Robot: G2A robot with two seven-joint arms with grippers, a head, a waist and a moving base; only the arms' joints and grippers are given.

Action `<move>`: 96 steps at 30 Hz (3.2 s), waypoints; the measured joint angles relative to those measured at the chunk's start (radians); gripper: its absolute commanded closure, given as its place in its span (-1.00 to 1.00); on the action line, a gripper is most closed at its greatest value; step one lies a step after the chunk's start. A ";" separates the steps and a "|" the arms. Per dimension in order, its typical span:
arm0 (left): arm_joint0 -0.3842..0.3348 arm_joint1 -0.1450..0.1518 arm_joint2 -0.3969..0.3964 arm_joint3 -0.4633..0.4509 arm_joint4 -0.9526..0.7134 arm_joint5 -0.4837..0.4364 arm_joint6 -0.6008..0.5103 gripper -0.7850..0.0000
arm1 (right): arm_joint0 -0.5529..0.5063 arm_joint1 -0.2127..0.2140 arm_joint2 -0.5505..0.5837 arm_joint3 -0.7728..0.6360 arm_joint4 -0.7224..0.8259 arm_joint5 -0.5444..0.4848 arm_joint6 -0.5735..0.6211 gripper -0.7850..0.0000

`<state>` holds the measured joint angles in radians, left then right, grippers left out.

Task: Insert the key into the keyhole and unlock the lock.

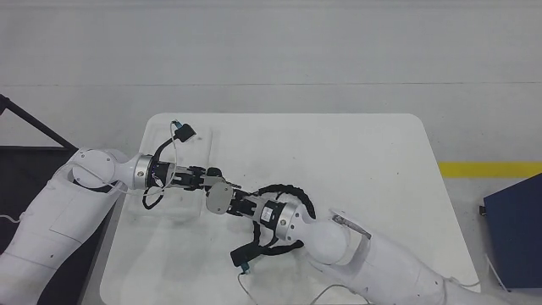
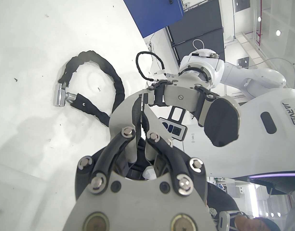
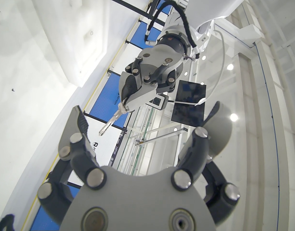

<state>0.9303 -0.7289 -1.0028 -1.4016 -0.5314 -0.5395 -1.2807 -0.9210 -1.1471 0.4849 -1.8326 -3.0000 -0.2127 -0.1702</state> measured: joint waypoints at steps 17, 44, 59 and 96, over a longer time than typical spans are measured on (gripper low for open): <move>0.000 0.000 0.000 0.000 0.000 0.000 0.000 1.00 | 0.024 -0.046 0.031 0.027 -0.007 -0.013 -0.014 -1.00; 0.000 0.000 0.000 0.000 0.000 0.000 0.000 1.00 | -0.232 0.022 0.460 -0.123 0.498 -0.510 -0.128 -1.00; 0.008 0.009 -0.034 -0.073 0.126 0.035 0.122 1.00 | -0.227 0.013 0.481 -0.102 0.646 -0.539 -0.105 -1.00; 0.377 0.053 -0.229 -0.501 0.990 0.291 0.821 1.00 | 0.191 -0.048 0.260 0.355 1.424 -0.800 -0.269 -1.00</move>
<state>1.3077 -0.6757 -1.2322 -1.9026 0.4586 -0.2485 -0.4595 -0.7298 -1.1946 0.7447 -1.4780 -1.5762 -1.0123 -0.4389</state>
